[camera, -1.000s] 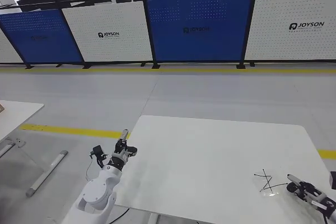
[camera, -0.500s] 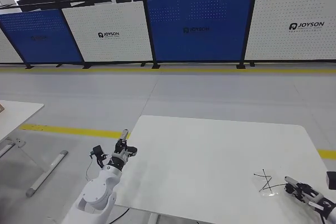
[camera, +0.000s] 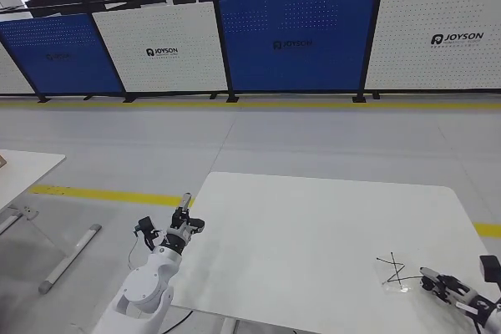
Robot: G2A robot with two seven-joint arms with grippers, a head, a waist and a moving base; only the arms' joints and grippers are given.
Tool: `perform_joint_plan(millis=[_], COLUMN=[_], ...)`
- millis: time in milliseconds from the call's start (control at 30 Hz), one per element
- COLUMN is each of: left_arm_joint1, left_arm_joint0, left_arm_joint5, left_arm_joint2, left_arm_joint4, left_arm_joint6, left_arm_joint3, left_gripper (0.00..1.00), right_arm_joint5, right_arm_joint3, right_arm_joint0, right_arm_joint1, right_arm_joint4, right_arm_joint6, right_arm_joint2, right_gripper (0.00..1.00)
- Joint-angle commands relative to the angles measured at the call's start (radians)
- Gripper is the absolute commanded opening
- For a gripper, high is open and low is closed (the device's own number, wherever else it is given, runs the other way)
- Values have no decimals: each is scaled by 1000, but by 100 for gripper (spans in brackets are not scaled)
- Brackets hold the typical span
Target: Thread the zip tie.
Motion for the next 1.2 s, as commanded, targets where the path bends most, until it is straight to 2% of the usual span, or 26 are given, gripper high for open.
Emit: perform_joint_plan(millis=[0, 500, 667, 1167], left_arm_joint1=[0, 0, 0, 0], left_arm_joint0=[0, 0, 0, 0], left_arm_joint5=[0, 0, 0, 0], left_arm_joint2=[0, 0, 0, 0], left_arm_joint4=[0, 0, 0, 0], left_arm_joint6=[0, 0, 0, 0], left_arm_joint3=[0, 0, 0, 0], left_gripper=[100, 100, 100, 100], right_arm_joint5=[1, 27, 26, 34], right_arm_joint3=[1, 11, 14, -14], right_arm_joint0=[2, 47, 50, 46], right_arm_joint1=[2, 15, 17, 26], right_arm_joint4=[2, -48, -54, -76], right_arm_joint6=[5, 55, 56, 44], right_arm_joint2=[2, -24, -33, -45], right_gripper=[25, 21, 18, 19])
